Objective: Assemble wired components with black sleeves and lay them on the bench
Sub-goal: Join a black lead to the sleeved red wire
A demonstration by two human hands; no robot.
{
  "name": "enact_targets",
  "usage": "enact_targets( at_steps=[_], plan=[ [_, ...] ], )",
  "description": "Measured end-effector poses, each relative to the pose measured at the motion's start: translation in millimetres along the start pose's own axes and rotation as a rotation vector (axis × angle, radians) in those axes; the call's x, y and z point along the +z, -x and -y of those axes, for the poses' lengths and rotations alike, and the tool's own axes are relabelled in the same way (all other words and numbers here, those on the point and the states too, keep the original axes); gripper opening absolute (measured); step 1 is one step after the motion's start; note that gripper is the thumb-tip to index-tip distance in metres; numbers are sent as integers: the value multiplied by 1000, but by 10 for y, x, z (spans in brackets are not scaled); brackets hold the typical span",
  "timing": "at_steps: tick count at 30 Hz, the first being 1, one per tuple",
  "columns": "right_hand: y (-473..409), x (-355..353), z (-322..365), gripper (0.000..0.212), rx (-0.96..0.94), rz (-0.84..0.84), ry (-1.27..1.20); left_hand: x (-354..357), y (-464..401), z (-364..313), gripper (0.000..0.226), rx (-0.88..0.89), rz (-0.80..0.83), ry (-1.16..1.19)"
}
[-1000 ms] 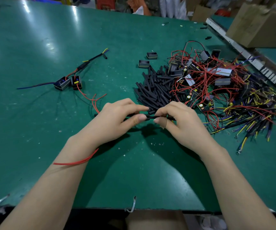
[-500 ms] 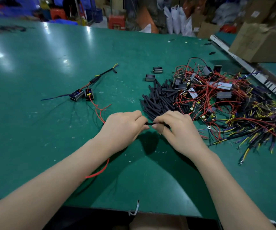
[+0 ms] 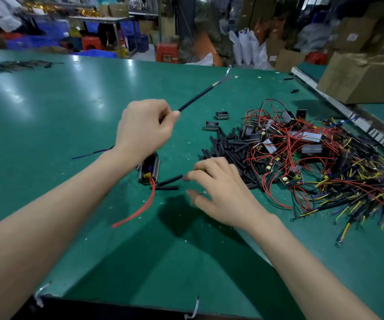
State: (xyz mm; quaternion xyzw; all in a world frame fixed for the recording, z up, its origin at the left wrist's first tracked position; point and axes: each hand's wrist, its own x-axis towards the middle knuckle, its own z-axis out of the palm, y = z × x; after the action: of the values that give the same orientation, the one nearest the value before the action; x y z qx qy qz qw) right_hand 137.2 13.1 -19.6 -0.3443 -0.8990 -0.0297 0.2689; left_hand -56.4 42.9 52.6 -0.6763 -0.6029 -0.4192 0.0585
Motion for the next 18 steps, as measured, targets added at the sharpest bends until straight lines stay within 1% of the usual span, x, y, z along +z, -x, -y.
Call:
enact_targets(
  at_steps=[2,5,7,11,14,16,18],
  plan=[
    [-87,152,21,28,13,101,-18,-43,-212,136,30,-66,-13,-54],
    [-120,358,35,31,65,162,-51,-21,-541,332,30,-128,-35,-207],
    [-95,431,22,32,64,193,-53,84,-726,458,30,-182,-8,-280],
    [-100,459,-6,31,87,167,-77,443,-883,682,31,-313,108,-383],
    [-95,500,-29,36,96,173,-92,709,-766,882,35,-413,270,-423],
    [-94,520,-45,41,97,199,-118,839,-661,1028,37,-446,384,-468],
    [-99,551,-69,45,90,247,-137,894,-618,1142,41,-448,446,-547]
  ],
)
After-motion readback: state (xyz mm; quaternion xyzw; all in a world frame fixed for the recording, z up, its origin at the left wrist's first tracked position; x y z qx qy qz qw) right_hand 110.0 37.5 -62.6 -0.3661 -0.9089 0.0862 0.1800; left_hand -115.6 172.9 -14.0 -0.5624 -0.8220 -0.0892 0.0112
